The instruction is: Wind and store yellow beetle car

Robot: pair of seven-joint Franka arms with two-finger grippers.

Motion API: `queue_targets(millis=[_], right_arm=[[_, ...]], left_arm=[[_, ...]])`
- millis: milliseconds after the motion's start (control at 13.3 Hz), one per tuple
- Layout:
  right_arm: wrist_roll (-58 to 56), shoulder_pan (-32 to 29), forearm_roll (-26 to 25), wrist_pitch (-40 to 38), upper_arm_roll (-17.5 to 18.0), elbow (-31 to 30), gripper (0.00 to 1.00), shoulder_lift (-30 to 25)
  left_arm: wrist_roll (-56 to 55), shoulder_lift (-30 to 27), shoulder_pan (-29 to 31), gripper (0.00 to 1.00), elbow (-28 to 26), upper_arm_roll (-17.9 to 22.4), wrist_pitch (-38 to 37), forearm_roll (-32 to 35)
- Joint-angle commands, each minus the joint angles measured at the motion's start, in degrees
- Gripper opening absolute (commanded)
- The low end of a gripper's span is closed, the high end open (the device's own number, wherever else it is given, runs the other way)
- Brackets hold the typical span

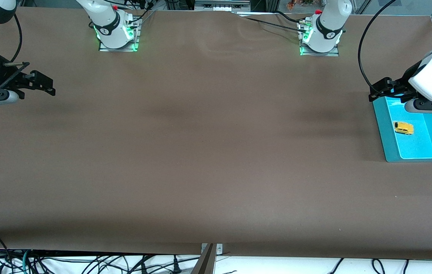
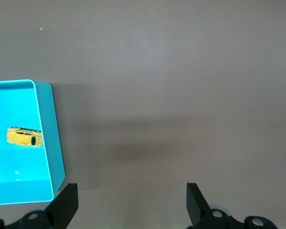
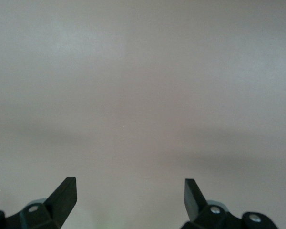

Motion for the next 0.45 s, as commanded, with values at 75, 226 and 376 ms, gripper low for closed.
queue_targets(millis=[75,226,376], right_arm=[[0.15,0.24,-0.24,-1.3,0.1,2.69,1.0,1.6],[0.15,-0.02,-0.24,-1.21,0.02,2.77,1.0,1.95],[0.32,-0.02,-0.15,-1.3,0.02,2.69,1.0,1.95]], left_arm=[[-0.4,-0.81,0.14,1.0,0.37,0.2,-1.08,-1.36],[0.38,-0.9,0.14,1.0,0.54,0.2,-0.99,-1.36],[1.44,-0.81,0.23,1.0,1.07,0.28,-1.17,-1.97]])
